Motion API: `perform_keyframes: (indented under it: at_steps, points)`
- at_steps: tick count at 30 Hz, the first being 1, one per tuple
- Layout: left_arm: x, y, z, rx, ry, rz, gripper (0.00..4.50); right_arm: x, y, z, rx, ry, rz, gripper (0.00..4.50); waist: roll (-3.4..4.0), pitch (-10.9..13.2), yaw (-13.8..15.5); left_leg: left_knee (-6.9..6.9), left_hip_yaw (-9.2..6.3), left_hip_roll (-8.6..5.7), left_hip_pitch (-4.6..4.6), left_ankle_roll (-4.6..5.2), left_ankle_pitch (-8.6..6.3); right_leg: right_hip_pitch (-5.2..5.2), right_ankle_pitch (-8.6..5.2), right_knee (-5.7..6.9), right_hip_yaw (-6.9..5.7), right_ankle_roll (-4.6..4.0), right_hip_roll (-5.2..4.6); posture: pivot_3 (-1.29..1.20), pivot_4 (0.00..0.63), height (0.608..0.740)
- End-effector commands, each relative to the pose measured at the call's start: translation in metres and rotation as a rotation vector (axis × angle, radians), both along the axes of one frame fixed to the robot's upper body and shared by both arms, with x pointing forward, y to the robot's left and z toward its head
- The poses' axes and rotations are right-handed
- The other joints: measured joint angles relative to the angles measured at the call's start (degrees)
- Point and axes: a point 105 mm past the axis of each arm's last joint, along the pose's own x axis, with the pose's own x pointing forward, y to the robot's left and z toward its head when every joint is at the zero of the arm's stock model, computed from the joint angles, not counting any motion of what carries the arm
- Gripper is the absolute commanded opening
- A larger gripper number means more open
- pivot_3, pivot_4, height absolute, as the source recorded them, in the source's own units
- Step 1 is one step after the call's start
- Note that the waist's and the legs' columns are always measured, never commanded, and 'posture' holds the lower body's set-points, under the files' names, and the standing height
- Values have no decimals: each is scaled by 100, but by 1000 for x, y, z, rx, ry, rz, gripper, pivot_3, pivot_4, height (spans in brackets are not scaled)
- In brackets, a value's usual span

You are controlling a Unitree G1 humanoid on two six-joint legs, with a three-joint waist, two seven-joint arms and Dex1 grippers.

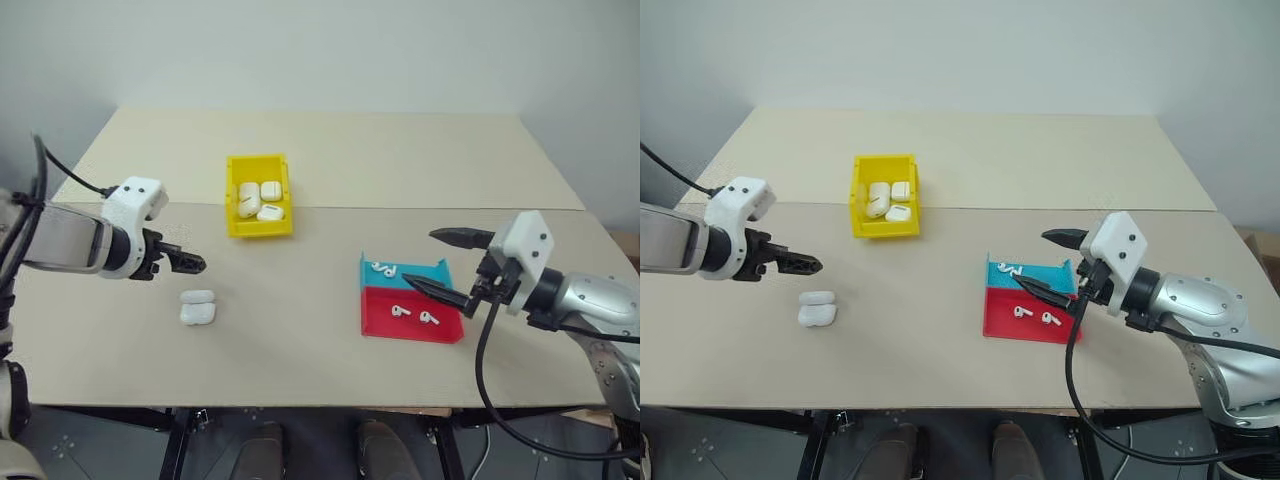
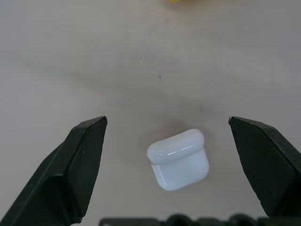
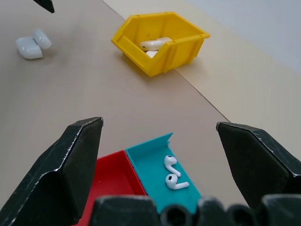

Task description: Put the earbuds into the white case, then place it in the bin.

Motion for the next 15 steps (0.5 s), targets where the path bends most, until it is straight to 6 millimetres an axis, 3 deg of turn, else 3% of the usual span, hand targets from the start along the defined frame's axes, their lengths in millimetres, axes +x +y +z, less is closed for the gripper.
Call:
perform_keyframes:
  at_steps: [1, 7, 12, 15]
  points:
    - [-3, -8, 1, 18, -41, 73, 4500, -4, -1, 12, -8, -33, 11, 4492, 1, 0, 8, -3, -2, -6, -3, -2, 1, -7, 0, 6, 0, -1, -18, 0, 150, 740]
    - [-5, -28, -25, 15, -163, 220, 4500, -1, -4, 14, -9, -14, 17, 4492, 3, -2, 66, -4, 4, -27, 6, -12, 8, 12, 4, -2, -11, 6, -57, 0, 150, 740]
    - [-26, -52, -59, -89, -138, 557, 4500, -2, -6, 18, -20, 8, 36, 4492, 1, -3, 147, -2, -2, -25, 0, -15, 11, 12, 9, -10, -15, 4, -58, 0, 150, 740]
    - [-35, -63, -67, -126, -104, 595, 4500, -2, -5, 21, -26, 13, 47, 4492, 0, -4, 176, 0, 2, -32, 0, -17, 12, 13, 9, -8, -14, 4, -52, 0, 150, 740]
